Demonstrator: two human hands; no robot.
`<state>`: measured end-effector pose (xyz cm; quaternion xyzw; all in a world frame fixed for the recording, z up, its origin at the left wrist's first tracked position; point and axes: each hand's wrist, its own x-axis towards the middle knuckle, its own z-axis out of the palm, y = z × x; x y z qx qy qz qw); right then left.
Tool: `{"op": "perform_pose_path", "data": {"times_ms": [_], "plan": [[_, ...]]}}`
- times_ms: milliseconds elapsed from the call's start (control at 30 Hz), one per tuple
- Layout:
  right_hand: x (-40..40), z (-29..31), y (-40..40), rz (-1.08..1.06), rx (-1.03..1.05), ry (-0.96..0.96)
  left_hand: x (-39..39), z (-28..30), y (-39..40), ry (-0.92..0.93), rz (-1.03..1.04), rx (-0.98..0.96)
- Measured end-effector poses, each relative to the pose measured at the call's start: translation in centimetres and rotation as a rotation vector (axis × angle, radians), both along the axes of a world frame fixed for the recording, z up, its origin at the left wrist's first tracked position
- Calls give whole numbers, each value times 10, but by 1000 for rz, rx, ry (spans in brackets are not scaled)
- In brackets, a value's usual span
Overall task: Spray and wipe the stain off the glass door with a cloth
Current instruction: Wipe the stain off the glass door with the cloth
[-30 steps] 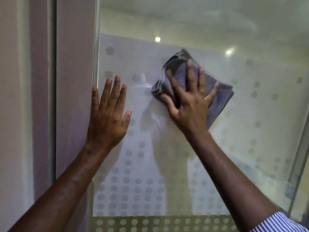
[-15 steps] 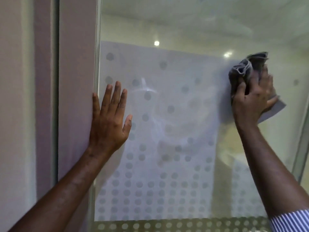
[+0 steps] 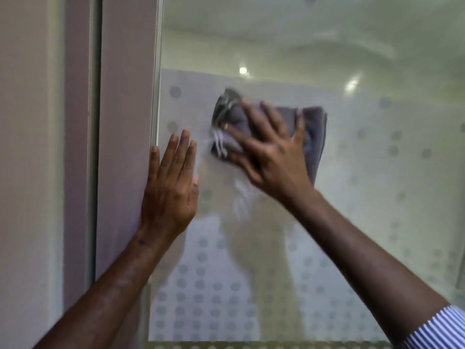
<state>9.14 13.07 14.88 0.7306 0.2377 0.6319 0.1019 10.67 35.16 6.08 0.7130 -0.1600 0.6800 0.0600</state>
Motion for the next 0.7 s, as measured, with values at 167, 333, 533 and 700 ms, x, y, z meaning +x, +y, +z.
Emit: {"op": "perform_pose_path", "data": {"times_ms": [167,333,533,700], "plan": [[-2,-90,-41,13,-170,-45,0,-1,0,-20,-30,-2],[7,-47,-92,-73,163,-166,1,-2,0,-6,-31,-8],[5,39,-67,85,674,-82,2,-2,-1,2,-22,-9],[6,-18,-9,17,71,-105,2,-2,-1,-8,-19,-7]]}}
